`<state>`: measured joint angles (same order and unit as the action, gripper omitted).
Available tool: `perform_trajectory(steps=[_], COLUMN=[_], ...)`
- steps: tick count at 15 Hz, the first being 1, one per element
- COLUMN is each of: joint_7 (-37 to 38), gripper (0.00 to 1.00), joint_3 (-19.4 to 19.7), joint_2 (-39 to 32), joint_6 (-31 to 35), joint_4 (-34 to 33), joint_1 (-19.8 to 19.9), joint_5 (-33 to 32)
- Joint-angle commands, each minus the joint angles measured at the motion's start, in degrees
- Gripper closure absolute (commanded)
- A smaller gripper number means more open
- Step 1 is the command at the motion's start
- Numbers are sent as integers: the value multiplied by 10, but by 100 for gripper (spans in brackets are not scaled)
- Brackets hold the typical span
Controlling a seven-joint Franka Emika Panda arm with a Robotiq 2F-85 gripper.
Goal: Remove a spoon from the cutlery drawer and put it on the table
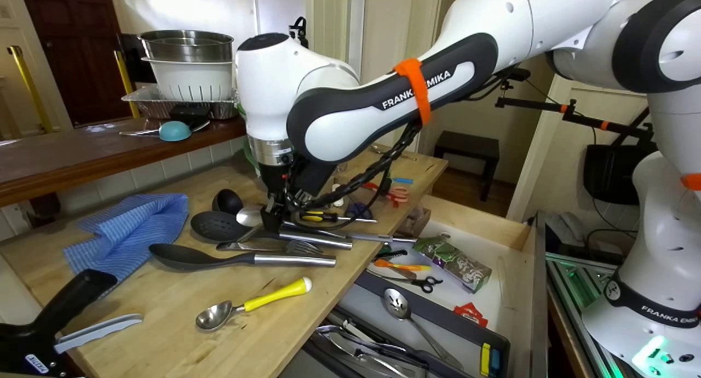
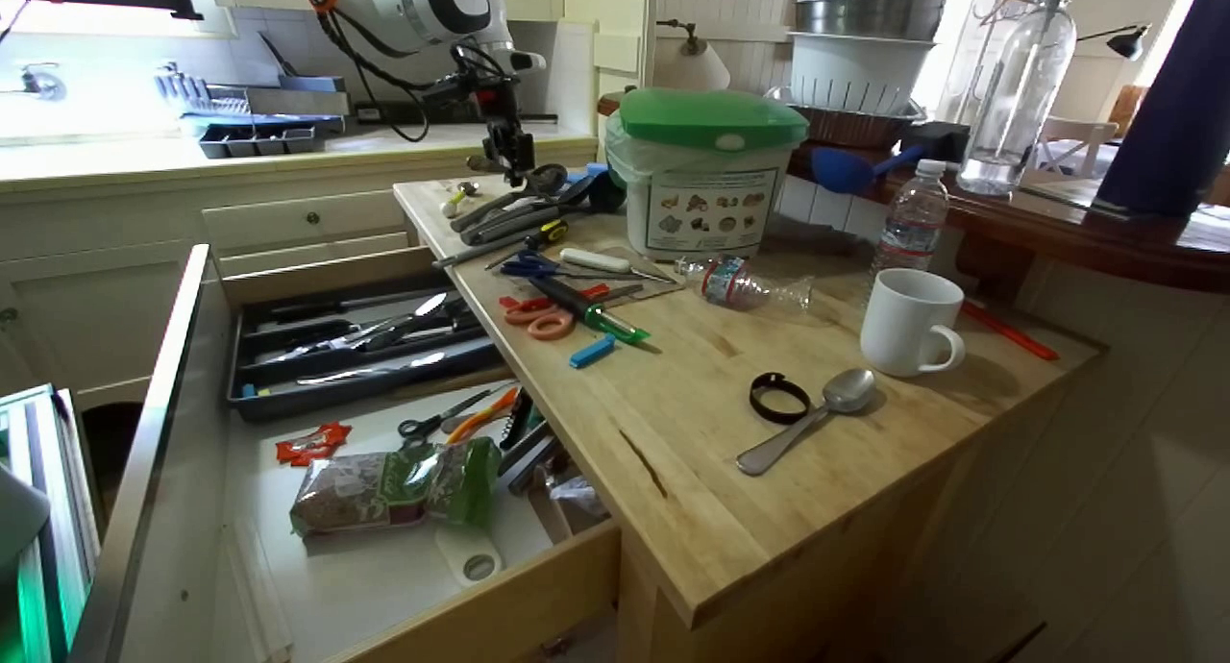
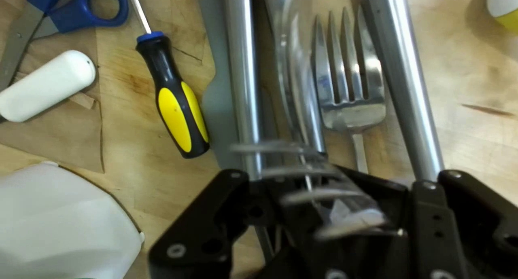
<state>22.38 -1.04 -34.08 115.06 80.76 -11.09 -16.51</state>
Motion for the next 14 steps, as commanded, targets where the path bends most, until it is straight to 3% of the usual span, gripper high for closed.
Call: perform_trajectory(steps=[1, 5, 9, 11, 13, 14], joint_7=[11, 25, 60, 98, 66, 85], gripper=[73, 45, 15, 1, 0, 0], joint_3=[21, 32, 37, 36, 12, 8], joint_2=[-1, 5, 76, 114, 149, 160], joint_6=[-29, -44, -29, -90, -152, -158], joint_4=[14, 17, 50, 47, 47, 50], joint_1=[-19, -31, -53, -64, -54, -57], joint_5=[-7, -20, -58, -58, -25, -33])
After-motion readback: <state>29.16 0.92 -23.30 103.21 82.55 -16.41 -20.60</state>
